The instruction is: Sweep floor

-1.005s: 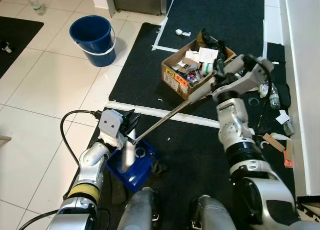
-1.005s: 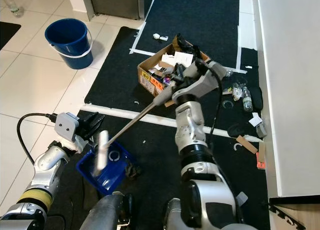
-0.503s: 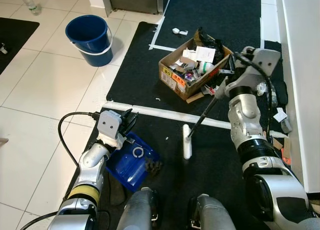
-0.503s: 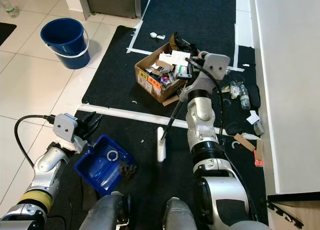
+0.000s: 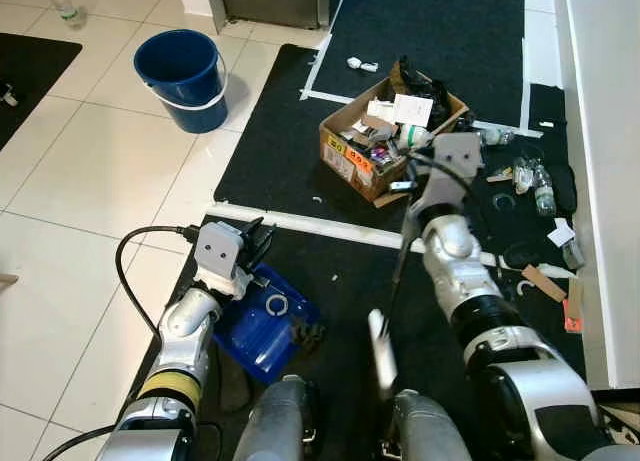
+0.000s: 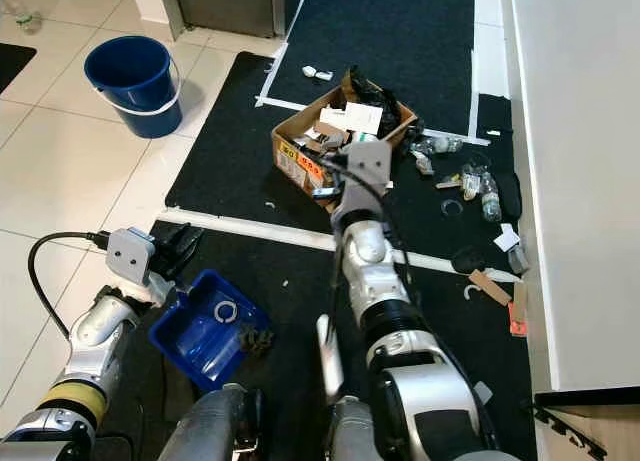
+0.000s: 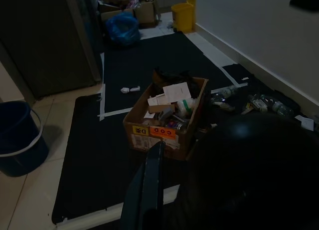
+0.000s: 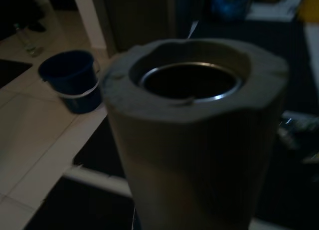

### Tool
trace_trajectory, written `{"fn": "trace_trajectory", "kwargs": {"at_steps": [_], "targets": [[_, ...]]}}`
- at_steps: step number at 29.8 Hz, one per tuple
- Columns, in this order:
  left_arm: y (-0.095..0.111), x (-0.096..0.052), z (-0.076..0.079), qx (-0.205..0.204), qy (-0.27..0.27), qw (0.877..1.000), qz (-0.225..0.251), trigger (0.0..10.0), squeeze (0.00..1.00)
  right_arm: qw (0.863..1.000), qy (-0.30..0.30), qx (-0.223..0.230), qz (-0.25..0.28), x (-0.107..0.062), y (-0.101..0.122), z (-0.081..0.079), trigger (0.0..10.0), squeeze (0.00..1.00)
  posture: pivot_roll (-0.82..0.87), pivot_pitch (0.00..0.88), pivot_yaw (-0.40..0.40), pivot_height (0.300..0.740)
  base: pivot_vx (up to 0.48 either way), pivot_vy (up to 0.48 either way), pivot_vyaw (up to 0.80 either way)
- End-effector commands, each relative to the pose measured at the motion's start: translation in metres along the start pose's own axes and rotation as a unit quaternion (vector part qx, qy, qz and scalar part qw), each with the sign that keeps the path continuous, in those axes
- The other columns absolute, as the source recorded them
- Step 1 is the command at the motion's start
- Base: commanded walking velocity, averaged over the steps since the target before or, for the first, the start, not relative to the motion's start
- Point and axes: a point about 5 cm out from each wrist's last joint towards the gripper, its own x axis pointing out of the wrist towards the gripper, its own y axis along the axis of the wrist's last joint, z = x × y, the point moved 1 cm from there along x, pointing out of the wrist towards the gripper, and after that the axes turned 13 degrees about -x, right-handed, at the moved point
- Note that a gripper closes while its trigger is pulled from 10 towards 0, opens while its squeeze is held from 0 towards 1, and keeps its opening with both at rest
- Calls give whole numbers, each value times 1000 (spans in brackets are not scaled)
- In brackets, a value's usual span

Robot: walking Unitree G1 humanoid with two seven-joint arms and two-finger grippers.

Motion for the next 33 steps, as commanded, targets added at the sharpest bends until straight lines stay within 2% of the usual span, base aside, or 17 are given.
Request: {"fn": "trace_trajectory", "kwargs": {"at_steps": [1,2,5,7,8,9,12,14,24,33], "targets": [[-38,-17,10,-71,28,995,-65,10000,0,999,-1,35,-20,-2,-7,-4,10000,0,134,164,-58,740,0,0,0],[-38,-17,10,-72,29,995,-64,10000,0,998,0,59,-23,-3,-8,-7,10000,0,131,163,-57,740,0,0,0],[-38,-16,10,-72,30,995,-63,10000,0,997,5,74,-18,-3,-7,-10,10000,0,131,163,-57,740,0,0,0],[-37,-15,11,-72,30,995,-61,10000,0,992,5,125,-11,-2,-4,-15,10000,0,131,163,-57,740,0,0,0],[-37,-15,11,-72,30,995,-61,10000,0,992,5,125,-11,-2,-4,-15,10000,0,131,163,-57,740,0,0,0],[-37,-15,11,-73,30,995,-60,10000,0,989,2,150,-8,-2,-3,-15,10000,0,127,158,-56,740,0,0,0],[-37,-15,11,-73,30,995,-59,10000,0,985,-1,171,-6,-2,-1,-15,10000,0,127,158,-56,740,0,0,0],[-37,-14,12,-72,30,995,-58,10000,0,979,-1,201,19,-2,6,-14,10000,0,123,153,-56,740,0,0,0],[-35,-10,13,-76,28,995,-50,10000,0,970,24,235,54,-2,18,-17,10000,0,116,159,-61,740,0,0,0],[-34,-8,17,-79,22,996,-44,10000,0,972,47,225,56,-2,19,-20,10000,0,114,143,-68,740,0,0,0]]}}
